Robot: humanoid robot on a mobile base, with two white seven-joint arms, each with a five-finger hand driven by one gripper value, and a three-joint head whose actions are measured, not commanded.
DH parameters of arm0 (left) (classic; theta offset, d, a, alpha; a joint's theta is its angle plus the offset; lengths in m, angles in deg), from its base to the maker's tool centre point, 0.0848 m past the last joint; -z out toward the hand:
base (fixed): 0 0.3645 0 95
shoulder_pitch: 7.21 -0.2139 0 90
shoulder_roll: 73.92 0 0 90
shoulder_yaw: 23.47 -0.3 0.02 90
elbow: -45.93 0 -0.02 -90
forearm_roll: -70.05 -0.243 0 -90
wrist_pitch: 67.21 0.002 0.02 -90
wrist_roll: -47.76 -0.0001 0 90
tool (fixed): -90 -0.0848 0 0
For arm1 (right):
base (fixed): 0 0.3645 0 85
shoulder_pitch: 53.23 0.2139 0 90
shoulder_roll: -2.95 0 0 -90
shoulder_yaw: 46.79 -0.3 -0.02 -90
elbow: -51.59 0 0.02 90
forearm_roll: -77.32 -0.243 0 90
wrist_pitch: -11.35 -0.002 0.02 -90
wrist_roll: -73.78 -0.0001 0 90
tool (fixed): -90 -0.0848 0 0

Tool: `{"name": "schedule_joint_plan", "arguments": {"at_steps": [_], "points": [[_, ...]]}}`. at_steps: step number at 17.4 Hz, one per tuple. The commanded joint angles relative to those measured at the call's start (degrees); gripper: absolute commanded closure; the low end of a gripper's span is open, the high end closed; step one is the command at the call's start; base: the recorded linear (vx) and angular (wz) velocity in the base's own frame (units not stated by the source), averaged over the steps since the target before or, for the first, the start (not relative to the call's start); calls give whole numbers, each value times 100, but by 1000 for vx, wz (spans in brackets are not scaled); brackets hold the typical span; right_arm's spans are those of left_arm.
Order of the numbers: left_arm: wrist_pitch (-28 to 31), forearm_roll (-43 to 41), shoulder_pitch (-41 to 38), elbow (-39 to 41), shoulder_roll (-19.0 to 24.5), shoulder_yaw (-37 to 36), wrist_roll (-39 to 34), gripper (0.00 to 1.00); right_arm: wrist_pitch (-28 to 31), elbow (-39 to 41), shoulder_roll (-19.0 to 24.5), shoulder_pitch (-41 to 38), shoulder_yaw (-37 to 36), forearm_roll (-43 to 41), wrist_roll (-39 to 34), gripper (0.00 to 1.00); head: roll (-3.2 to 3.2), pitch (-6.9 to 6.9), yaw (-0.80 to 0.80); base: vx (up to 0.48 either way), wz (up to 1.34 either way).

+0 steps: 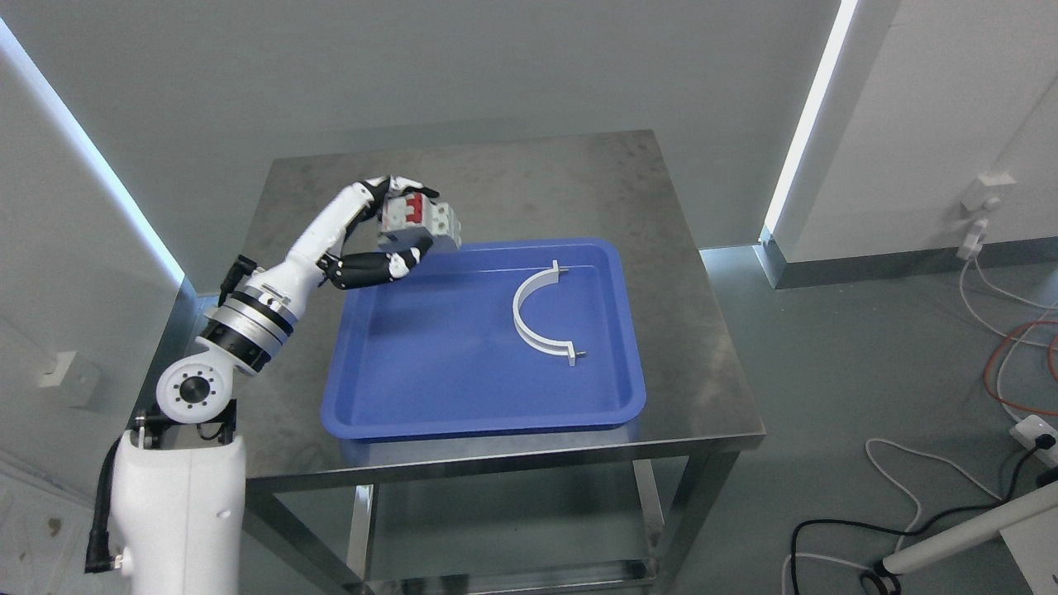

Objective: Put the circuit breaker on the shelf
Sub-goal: 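Raise the held breaker close to the body with the left hand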

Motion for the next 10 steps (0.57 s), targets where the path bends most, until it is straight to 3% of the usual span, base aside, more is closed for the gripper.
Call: {"name": "schedule_joint_plan", "arguments": {"at_steps": [1,3,10], "points": [[-645,670,1,-48,-325,1090,-1940,84,181,0,-100,0,114,0,8,0,0,0,0,0,0],[-593,670,-376,312,-325,906,-2682,84,181,0,-100,0,114,0,-1,0,0,0,0,0,0],[-330,837,-1564,1271,-325,835,-2631,85,181,0,-100,0,114,0,-1,0,0,1,0,-2,8]]}}
